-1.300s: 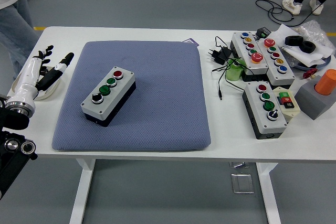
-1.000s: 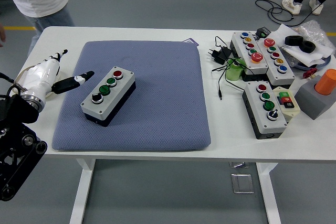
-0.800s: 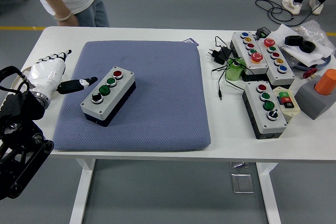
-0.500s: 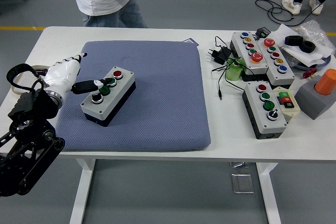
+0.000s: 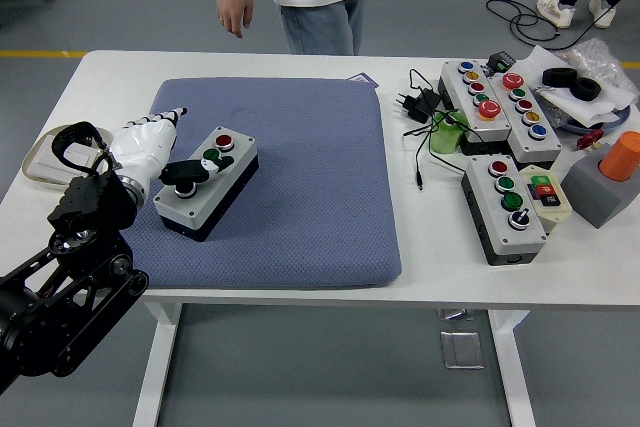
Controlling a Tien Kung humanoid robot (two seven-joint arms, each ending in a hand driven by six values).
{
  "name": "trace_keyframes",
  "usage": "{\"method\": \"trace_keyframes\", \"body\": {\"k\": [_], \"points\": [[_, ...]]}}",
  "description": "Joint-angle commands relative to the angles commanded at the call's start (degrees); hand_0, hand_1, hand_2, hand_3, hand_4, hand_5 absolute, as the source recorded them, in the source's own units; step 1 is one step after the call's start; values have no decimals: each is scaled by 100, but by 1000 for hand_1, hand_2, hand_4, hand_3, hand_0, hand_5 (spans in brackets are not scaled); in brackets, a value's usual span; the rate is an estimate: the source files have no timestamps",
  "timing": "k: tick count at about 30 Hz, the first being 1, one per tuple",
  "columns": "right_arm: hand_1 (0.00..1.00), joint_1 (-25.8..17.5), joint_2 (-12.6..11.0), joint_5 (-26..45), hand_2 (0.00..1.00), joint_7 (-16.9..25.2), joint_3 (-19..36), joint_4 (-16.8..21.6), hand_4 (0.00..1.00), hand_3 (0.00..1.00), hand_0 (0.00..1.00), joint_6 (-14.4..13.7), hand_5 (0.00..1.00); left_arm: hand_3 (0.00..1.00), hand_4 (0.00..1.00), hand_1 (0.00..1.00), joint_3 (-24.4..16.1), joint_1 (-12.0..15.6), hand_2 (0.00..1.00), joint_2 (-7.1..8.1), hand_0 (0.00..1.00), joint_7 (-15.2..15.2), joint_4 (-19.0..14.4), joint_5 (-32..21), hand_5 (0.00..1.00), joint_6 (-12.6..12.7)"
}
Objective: Pick up the button,place it on the desk,press the button,press the button
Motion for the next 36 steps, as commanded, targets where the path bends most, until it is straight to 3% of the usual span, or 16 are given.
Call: {"method": "trace_keyframes", "body": {"k": [2, 9, 19, 20, 25, 26, 31, 32, 36], "points": [[477, 8, -1, -2, 539, -2, 6, 0, 279, 582, 627, -2, 22, 998, 998, 998, 49, -10, 998, -20, 938, 7, 61, 21, 899, -37], [477, 46, -13, -10, 539, -2, 4, 0, 280, 582, 627, 1, 22, 998, 998, 998, 270, -31, 998, -153, 938, 7, 292, 234, 895, 226], [477, 40, -23, -88, 539, -23, 44, 0, 280, 582, 627, 6, 22, 998, 998, 998, 328, -105, 998, -242, 934, 7, 391, 208, 896, 11], [477, 41, -23, -92, 539, -25, 47, 0, 279, 582, 627, 5, 22, 998, 998, 935, 332, -122, 998, -248, 751, 7, 429, 207, 894, -21], [477, 26, -27, -75, 539, -19, 20, 0, 279, 582, 627, 9, 22, 998, 998, 935, 338, -149, 998, -263, 751, 7, 498, 239, 894, -144], [477, 24, -27, -75, 539, -19, 17, 0, 279, 582, 627, 9, 22, 998, 998, 836, 340, -152, 955, -266, 641, 7, 504, 250, 756, -155], [477, 6, -34, -98, 539, -22, 18, 0, 279, 582, 627, 16, 22, 998, 998, 836, 344, -159, 955, -278, 641, 7, 551, 320, 756, -263], [477, 3, -32, -104, 539, -24, 24, 0, 279, 582, 627, 15, 22, 939, 998, 702, 358, -156, 806, -278, 503, 7, 558, 352, 684, -299], [477, -1, -20, -158, 539, -34, 84, 0, 279, 582, 627, 4, 22, 939, 998, 702, 428, -169, 806, -257, 503, 7, 548, 451, 684, -415]]}}
